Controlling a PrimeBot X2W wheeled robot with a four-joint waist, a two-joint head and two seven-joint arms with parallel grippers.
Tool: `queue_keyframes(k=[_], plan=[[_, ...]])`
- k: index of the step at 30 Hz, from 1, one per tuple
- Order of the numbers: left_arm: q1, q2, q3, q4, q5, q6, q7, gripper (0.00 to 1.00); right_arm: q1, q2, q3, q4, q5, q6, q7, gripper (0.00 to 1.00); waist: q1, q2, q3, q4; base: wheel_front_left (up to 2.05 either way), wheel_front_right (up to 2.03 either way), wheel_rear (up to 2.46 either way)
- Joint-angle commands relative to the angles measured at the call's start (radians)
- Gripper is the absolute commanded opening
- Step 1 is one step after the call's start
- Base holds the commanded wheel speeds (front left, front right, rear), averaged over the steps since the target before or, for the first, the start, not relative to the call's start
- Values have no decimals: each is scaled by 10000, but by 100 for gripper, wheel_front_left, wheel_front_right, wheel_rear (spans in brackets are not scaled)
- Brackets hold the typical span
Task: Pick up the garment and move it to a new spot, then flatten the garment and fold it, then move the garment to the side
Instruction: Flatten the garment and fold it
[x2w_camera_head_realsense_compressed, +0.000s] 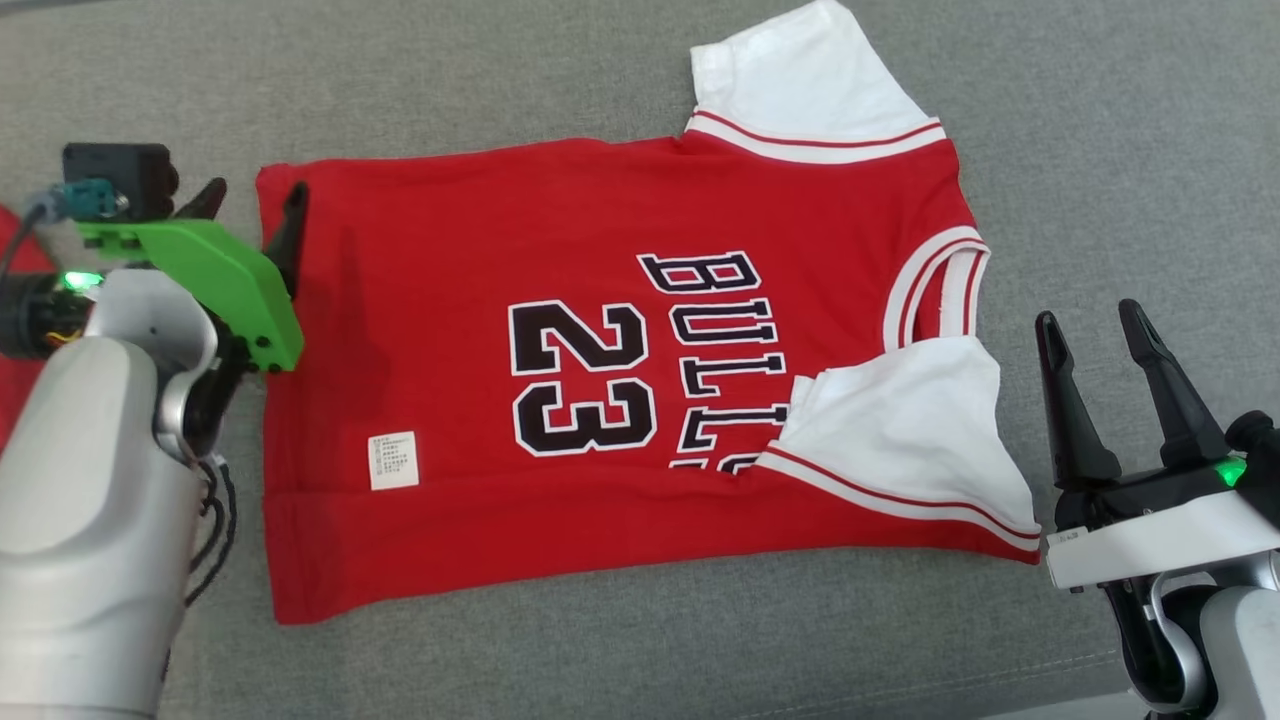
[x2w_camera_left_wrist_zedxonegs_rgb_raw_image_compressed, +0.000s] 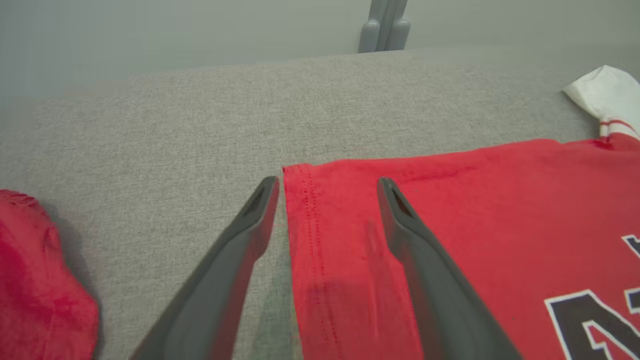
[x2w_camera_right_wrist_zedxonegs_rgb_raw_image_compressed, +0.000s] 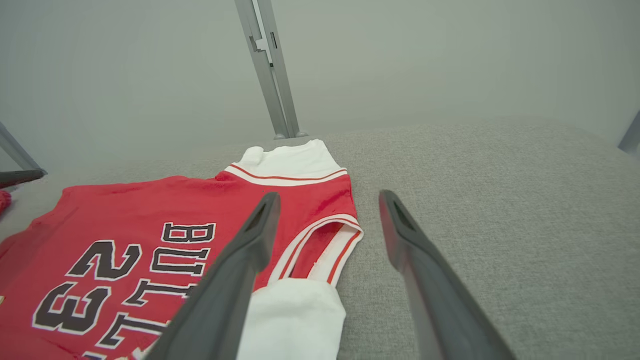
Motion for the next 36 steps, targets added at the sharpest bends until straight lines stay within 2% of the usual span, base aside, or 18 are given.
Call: queue_keyframes(k=[1,5,11,12,13,18,24,29,36], plan=[[-377,149,50,347,-115,-79,89,100,-228,-23,29,40,75,-15,-84,100,0,0,557,-328,0,0,0],[-1254,433,-67,1606,-316,-219,298,100,-449,-79,131,168,161,-15,-232,100,0,0,972,-458,0,0,0],[-2087,555,-318,2840,-683,-294,539,100,-900,-262,234,566,357,-15,-414,100,0,0,1351,-518,0,0,0],[-2172,561,-370,3020,-750,-301,664,82,-988,-329,238,657,382,-15,-433,100,0,0,1388,-521,0,0,0],[-2223,562,-442,3201,-861,-296,779,1,-1132,-424,235,785,464,-15,-470,100,0,0,1418,-526,0,0,0],[-2436,676,-939,3444,-1220,-284,900,0,-2254,-1032,189,1662,910,-15,-654,100,0,0,1469,-496,0,0,0],[-2734,745,-1469,3434,-1588,-289,681,0,-4400,-1862,549,3488,1907,-15,-594,100,0,0,1487,-267,0,0,0],[-3165,537,-1866,3380,-1791,-290,462,0,-6418,-2340,1625,5070,2809,-13,-150,100,0,0,1742,143,0,0,0],[-3803,86,-2428,3373,-1982,-290,135,0,-9058,-2563,3402,6958,3658,-15,797,100,0,0,2292,842,0,0,0]])
